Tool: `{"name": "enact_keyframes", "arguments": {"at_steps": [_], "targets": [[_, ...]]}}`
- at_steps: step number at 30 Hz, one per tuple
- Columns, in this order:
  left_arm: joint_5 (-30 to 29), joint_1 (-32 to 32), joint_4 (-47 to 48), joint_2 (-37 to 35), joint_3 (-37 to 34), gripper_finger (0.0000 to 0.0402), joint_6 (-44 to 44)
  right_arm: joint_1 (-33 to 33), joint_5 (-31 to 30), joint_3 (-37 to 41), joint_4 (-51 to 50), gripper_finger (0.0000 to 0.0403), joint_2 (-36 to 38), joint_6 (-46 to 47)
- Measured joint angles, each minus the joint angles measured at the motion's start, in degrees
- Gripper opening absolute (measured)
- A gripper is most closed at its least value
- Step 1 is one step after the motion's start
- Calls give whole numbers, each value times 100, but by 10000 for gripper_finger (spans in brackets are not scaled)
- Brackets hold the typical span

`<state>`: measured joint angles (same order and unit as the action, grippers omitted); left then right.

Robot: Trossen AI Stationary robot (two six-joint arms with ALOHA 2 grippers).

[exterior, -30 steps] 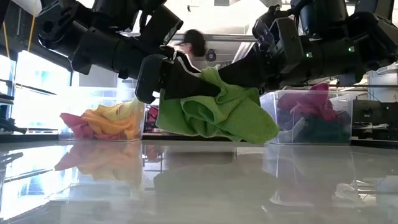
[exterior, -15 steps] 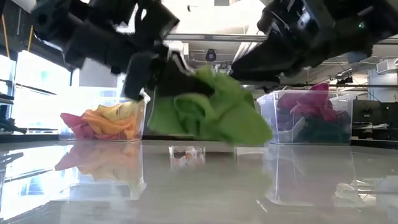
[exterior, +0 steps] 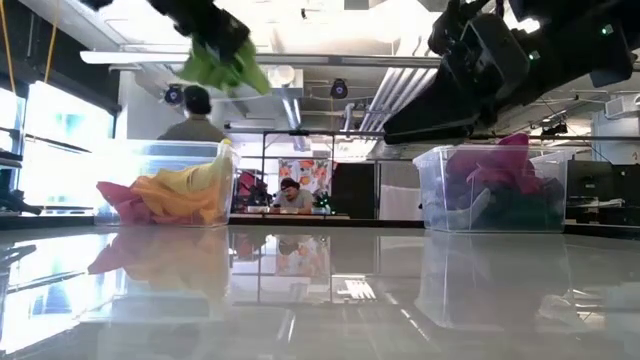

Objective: Sort towels by color in basket
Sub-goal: Put the green microfiber towel into the left transparent bin

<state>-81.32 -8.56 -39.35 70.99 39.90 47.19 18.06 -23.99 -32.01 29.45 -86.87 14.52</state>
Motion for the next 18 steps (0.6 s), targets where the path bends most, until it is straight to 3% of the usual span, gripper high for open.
{"name": "enact_keyframes", "arguments": {"at_steps": [6,12,15,18], "targets": [[-261,1374,426,-1351,280,46,400,0,-2,0,166,160,-220,2],[-424,2300,1726,-1586,904,46,349,-2,-4,2,217,160,-284,2],[124,2730,2729,-1481,1129,46,-257,-4,-4,2,248,160,-284,2],[1231,3151,4873,-1329,1528,46,-1852,-4,-4,2,254,160,-284,54]]}}
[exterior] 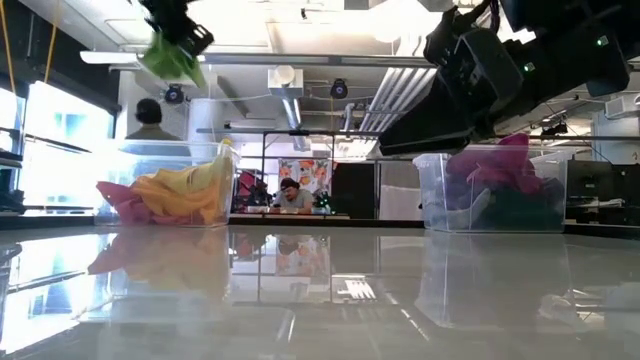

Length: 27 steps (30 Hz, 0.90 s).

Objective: Sort towels by color in basket
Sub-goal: Put the green microfiber towel into the left transparent bin

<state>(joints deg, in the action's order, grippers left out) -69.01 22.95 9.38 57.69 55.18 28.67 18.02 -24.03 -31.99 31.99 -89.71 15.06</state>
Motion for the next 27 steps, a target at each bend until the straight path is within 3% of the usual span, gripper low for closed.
{"name": "enact_keyframes", "arguments": {"at_steps": [2,4,7,11,16,21,27], "targets": [[1538,409,1632,185,386,46,-1611,0,1,0,0,160,0,27],[2649,893,2528,445,626,46,-2608,0,2,0,-2,160,0,7],[3253,1428,3024,833,723,46,-3020,-2,0,0,0,160,0,-15],[4647,2175,3177,1337,721,46,-2960,-2,-39,0,0,160,0,-32],[5090,2954,3423,2005,721,46,-2963,-2,-37,0,-2,160,0,-32],[6013,3354,3595,2521,721,46,-2652,-2,-38,0,-2,160,0,-49],[6020,3442,3580,2635,721,86,-2445,-2,-61,0,-3,160,0,35]]}}
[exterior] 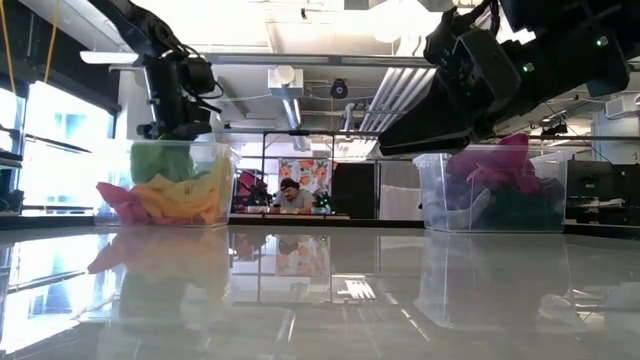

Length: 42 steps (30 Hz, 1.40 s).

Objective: Sort towels by color in basket
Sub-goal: Put the green microfiber towel into the left transparent bin

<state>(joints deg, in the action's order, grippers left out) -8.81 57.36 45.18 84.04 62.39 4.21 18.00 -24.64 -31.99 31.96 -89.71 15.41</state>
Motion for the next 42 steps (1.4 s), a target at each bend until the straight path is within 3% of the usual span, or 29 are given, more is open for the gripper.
{"name": "enact_keyframes", "arguments": {"at_steps": [8,14,19,24,31,36,42], "targets": [[128,-22,330,-730,0,186,-300,0,-16,0,-1,160,0,18],[13,-90,878,-1562,0,199,-449,0,-17,0,-3,160,0,9],[-72,-90,856,-2032,0,181,-442,0,-17,0,-3,160,0,61],[-34,-90,954,-1989,0,147,-359,0,-15,0,-6,160,0,84],[344,-90,1149,-1330,-206,63,-361,0,-15,1,-6,160,-2,84],[233,-81,334,-781,-562,8,-357,0,-13,2,-85,160,-2,114],[228,-74,-265,-449,-614,10,-355,0,-11,2,-222,160,-2,130]]}}
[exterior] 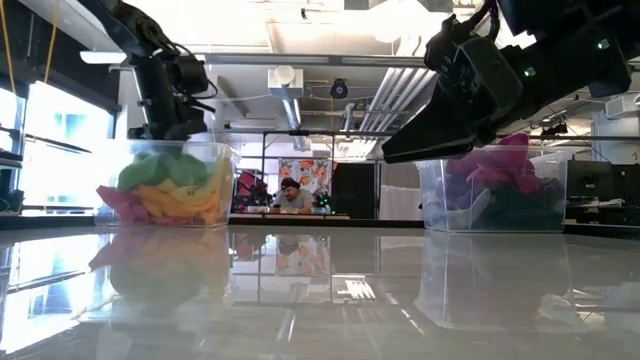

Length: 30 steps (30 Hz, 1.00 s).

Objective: Sort towels by color in basket
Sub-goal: Put the green microfiber towel into the left transparent bin, then put the blue microfiber towel into the left transparent bin

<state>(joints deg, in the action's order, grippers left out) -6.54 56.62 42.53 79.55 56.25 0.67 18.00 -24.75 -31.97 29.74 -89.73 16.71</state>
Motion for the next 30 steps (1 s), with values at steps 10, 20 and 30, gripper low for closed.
{"name": "enact_keyframes", "arguments": {"at_steps": [10,20,30], "targets": [[-3,-72,20,-1004,0,21,-58,0,0,0,4,160,0,56],[565,-675,-271,-2724,4,102,-962,0,-39,0,7,160,0,73],[952,-4594,-2940,-3400,-1227,108,-1657,-11,-319,0,208,160,0,-412]]}}
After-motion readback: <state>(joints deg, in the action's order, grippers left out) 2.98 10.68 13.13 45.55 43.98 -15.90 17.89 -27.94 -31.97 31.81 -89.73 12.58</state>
